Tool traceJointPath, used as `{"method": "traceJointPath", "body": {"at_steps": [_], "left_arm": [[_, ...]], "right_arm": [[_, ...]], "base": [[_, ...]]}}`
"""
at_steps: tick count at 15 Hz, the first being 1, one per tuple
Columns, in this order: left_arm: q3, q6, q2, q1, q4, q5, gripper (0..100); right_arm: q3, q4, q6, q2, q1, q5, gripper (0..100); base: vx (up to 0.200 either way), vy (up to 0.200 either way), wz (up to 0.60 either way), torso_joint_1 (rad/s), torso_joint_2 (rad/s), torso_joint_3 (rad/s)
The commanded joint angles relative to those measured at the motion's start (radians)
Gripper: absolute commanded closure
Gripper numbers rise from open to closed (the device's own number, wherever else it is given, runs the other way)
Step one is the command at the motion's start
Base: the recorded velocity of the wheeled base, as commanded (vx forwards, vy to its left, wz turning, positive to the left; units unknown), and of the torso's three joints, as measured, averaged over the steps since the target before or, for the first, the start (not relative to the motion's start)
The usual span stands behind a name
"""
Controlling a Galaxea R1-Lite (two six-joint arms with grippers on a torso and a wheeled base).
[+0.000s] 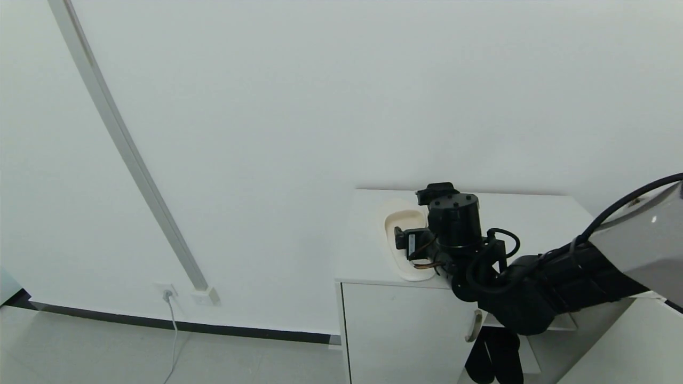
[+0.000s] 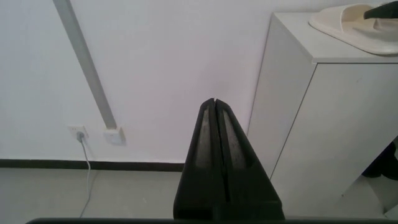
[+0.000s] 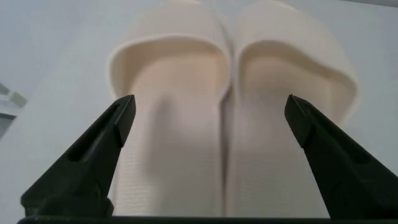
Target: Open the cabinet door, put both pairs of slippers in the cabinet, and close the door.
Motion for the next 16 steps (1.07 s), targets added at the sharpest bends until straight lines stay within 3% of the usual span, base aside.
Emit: {"method": "traceJointPath", "body": {"at_steps": [1, 14, 15, 16], "left_arm": [[0.000, 0.001, 0.000, 0.000, 0.000, 0.000, 100], [0.000, 0.003, 0.000, 0.000, 0.000, 0.000, 100], [0.000, 0.003, 0.000, -0.001, 0.000, 0.000, 100], [0.000, 0.003, 0.000, -0.001, 0.000, 0.000, 100]], "right_arm": [[-0.075, 0.000, 0.000, 0.079, -0.026, 0.016, 0], [-0.245, 0.048, -0.011, 0.175, -0.107, 0.074, 0], [-0.259, 0.048, -0.011, 0.184, -0.107, 0.074, 100], [-0.264, 0.048, -0.011, 0.188, -0.108, 0.074, 100]], "base": [[0.000, 0.000, 0.00, 0.000, 0.00, 0.000], [0.000, 0.000, 0.00, 0.000, 0.00, 0.000], [0.000, 0.000, 0.00, 0.000, 0.00, 0.000], [0.000, 0.000, 0.00, 0.000, 0.00, 0.000]]}}
